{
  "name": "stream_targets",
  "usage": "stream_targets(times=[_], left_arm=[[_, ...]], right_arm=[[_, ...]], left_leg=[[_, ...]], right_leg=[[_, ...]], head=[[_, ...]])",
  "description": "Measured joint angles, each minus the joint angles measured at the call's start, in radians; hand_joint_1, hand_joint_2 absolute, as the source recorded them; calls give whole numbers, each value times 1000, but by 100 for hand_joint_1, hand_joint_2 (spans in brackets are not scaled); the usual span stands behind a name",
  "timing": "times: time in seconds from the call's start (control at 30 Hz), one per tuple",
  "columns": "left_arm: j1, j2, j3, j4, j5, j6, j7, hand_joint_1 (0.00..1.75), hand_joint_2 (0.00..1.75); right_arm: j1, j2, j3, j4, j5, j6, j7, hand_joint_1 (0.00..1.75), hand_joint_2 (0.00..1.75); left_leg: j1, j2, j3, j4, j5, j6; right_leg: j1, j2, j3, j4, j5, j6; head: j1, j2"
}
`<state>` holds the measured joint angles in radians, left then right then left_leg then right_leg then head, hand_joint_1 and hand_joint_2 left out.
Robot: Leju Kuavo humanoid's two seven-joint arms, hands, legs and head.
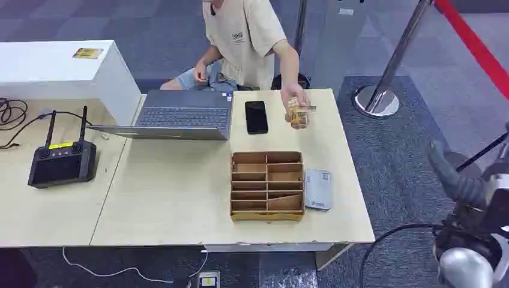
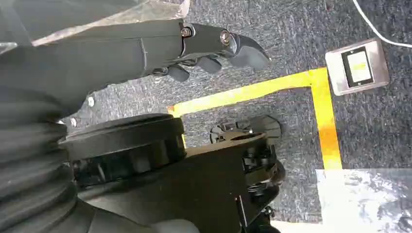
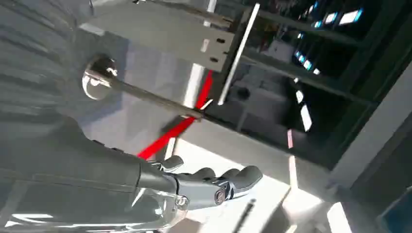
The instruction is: Pass the card to the sensor for recognition and then transmit it.
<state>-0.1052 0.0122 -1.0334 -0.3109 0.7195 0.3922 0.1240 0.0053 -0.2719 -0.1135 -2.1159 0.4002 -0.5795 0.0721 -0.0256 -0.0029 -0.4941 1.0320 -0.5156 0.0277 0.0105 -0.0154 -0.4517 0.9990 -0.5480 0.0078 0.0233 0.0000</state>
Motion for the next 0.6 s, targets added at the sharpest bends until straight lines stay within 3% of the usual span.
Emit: stream_targets(times=[0.6], left_arm=[[-4, 0, -30, 0, -21, -1, 10, 0, 175]], right_arm=[[-70, -92, 298, -51, 536, 106, 182, 0, 175]], left_leg=[[0, 0, -1, 0, 0, 0]], right_leg=[[0, 0, -1, 0, 0, 0]], head=[[0, 0]])
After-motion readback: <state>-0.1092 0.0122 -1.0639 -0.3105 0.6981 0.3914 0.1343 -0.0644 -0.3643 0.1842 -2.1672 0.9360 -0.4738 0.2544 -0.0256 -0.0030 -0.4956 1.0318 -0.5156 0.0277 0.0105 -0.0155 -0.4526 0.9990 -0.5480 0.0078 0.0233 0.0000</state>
